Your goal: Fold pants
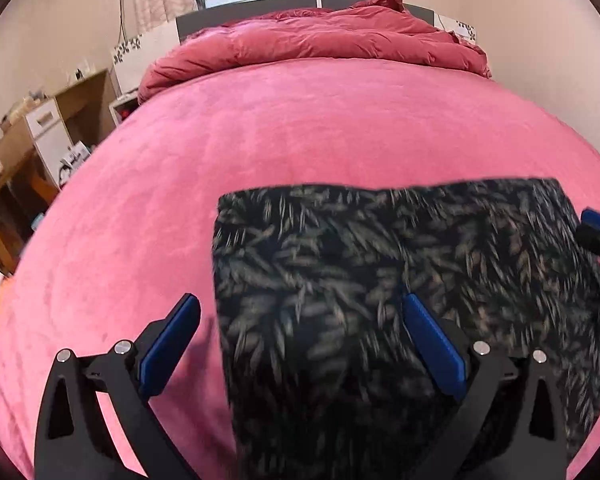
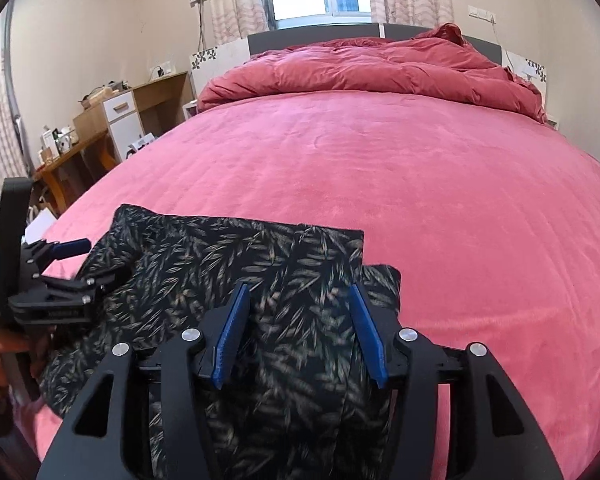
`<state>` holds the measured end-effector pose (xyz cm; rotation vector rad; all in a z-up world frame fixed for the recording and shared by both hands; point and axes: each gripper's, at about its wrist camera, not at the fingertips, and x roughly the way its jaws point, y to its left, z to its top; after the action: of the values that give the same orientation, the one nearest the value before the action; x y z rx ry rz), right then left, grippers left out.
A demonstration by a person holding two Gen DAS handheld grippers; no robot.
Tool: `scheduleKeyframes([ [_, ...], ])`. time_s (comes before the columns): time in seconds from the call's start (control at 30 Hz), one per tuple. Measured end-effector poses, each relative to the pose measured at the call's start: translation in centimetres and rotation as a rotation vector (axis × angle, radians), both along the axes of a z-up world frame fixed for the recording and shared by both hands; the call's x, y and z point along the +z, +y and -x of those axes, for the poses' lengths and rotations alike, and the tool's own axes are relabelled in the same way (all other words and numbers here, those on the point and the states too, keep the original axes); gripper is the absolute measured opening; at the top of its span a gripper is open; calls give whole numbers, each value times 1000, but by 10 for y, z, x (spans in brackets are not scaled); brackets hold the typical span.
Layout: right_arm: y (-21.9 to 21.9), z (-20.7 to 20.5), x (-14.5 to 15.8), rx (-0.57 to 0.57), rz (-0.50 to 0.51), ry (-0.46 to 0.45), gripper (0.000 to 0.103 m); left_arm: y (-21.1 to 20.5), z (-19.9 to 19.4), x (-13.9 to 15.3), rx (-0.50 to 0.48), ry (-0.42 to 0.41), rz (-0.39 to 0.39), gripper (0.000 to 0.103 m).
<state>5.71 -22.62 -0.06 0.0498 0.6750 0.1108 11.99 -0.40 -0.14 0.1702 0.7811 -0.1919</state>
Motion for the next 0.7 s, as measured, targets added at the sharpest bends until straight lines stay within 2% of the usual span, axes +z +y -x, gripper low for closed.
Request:
scheduleKeyframes([
  [0.17,-1,11,-7,-46,0,40,51,9,18,-3,26,15,38,101],
  [0.23,-4,15,-11,-82,5,66,64,18,24,-6,44,30,85,101],
  [0.3,-8,19,-14,-99,-7,86,65,28,30,-7,55,48,140,101],
  [0.4,-12,27,-18,-116,-39,107,72,38,43,-13,48,69,185,101],
  [0.63,-30,45,-30,-142,-197,181,78,65,73,-28,-13,143,351,101],
  [0.7,-42,46,-35,-141,-262,206,78,68,76,-30,-53,160,364,101],
])
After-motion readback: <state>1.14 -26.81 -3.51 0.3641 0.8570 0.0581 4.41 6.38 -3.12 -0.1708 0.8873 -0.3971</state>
